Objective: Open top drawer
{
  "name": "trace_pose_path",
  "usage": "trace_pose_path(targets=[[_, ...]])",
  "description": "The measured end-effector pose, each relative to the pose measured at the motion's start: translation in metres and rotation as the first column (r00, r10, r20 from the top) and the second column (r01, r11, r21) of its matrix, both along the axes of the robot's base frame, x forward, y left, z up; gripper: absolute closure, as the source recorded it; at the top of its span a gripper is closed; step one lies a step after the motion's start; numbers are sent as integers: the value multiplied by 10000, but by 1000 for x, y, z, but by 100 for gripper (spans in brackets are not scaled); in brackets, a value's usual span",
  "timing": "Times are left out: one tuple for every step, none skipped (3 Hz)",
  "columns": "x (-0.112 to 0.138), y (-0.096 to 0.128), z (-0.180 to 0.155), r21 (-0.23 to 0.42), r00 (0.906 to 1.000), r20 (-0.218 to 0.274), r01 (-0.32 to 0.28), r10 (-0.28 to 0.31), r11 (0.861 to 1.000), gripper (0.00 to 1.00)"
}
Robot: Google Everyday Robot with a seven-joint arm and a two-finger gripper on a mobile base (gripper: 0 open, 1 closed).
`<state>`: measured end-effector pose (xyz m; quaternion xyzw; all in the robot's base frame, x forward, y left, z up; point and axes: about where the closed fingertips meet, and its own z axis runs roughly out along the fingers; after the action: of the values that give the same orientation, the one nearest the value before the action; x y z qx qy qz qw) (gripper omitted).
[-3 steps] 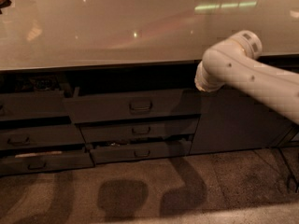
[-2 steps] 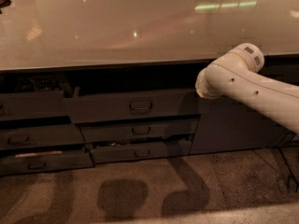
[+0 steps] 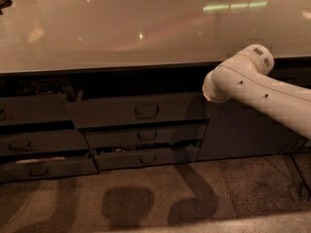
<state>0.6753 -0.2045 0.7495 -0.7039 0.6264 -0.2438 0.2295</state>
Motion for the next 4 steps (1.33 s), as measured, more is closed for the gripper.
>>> trace_pose_path(targets=[[6,-1,1,523,9995,-224,-191,203,9985,26],[10,0,5,1259,9976,-378,-527,579,9906,3],[13,1,6,1519,9971,-391,-587,653,9867,0],[12,-1,3,1476,9986,-217,-447,485,9880,0]])
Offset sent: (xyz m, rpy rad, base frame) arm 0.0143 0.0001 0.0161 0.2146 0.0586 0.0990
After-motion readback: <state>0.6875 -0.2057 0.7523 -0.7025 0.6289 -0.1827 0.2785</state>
